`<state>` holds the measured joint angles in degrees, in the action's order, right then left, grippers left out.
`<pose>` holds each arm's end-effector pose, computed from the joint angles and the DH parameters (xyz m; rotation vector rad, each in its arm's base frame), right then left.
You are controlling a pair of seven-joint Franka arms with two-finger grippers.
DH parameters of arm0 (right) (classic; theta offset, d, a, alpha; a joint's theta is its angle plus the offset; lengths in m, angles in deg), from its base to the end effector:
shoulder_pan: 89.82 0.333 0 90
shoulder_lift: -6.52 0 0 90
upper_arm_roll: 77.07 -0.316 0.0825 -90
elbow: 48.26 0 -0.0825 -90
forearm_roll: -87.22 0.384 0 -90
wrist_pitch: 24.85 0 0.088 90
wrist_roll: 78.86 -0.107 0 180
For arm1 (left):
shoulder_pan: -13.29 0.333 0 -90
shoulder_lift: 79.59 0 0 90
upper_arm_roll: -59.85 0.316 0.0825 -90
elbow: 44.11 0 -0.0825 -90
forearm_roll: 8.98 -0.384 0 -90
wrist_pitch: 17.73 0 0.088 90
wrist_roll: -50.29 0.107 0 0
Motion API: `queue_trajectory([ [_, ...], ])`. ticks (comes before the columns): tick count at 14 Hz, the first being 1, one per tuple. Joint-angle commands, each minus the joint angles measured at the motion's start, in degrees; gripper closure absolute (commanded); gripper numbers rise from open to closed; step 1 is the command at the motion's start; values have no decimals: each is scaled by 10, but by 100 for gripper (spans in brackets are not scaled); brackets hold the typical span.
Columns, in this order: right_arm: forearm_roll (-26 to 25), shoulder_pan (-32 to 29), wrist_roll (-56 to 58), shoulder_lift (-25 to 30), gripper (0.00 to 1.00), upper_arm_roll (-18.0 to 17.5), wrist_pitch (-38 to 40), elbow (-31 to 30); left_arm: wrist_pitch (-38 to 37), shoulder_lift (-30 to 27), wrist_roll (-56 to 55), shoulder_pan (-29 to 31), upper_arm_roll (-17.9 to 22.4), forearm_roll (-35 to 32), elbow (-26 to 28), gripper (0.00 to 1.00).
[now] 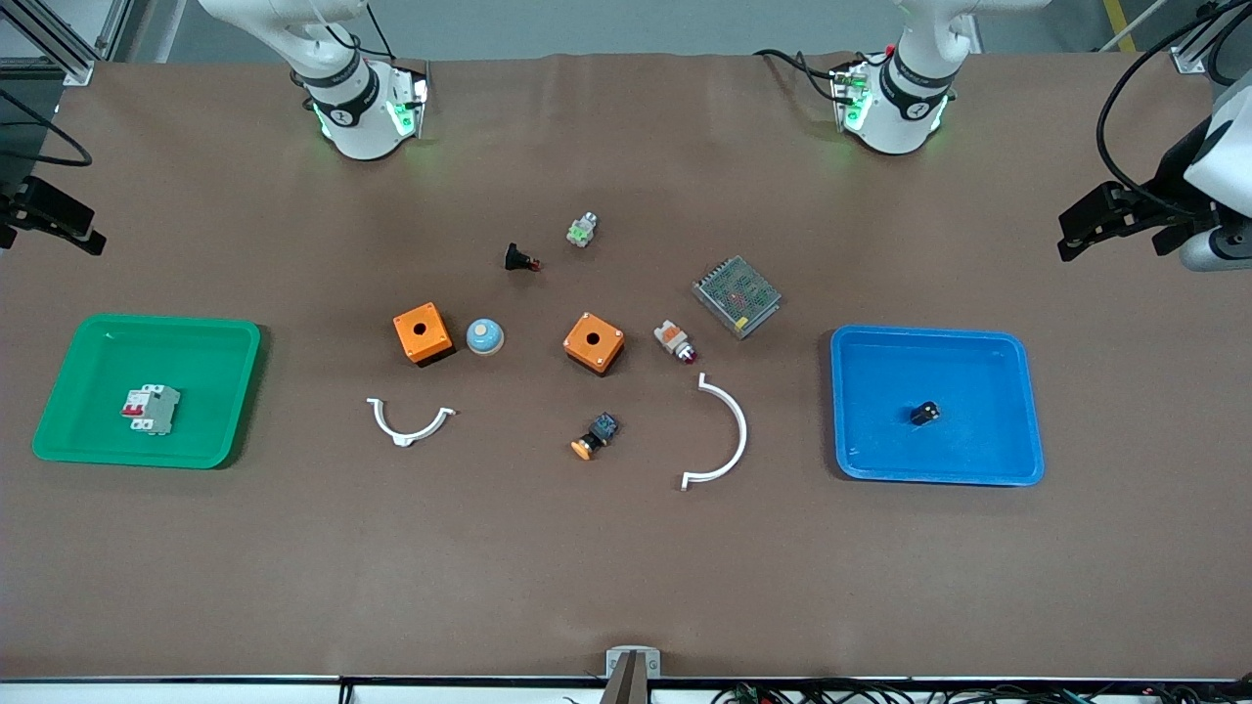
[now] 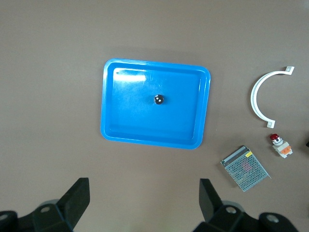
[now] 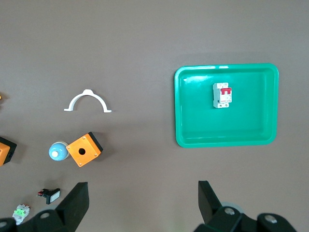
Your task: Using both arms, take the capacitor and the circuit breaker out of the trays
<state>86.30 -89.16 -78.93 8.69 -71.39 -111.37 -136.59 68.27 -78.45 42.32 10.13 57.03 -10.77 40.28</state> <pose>0.5345 -0.0499 0.6534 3.1259 -0.1404 0.0087 0.5514 -0.0539 0.6533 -3.1120 -0.0577 -0.0184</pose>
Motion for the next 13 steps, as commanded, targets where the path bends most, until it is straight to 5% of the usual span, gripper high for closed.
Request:
queue_trajectory([
  [1,4,5,2,-9,0,3,11,18,-9,2,8,0,1,-5,-10,0],
  [8,3,6,1,-10,0,3,10,18,5,94,6,11,5,-6,-5,0],
  [13,3,6,1,-26,0,3,9,18,230,127,-4,11,6,-8,158,0],
])
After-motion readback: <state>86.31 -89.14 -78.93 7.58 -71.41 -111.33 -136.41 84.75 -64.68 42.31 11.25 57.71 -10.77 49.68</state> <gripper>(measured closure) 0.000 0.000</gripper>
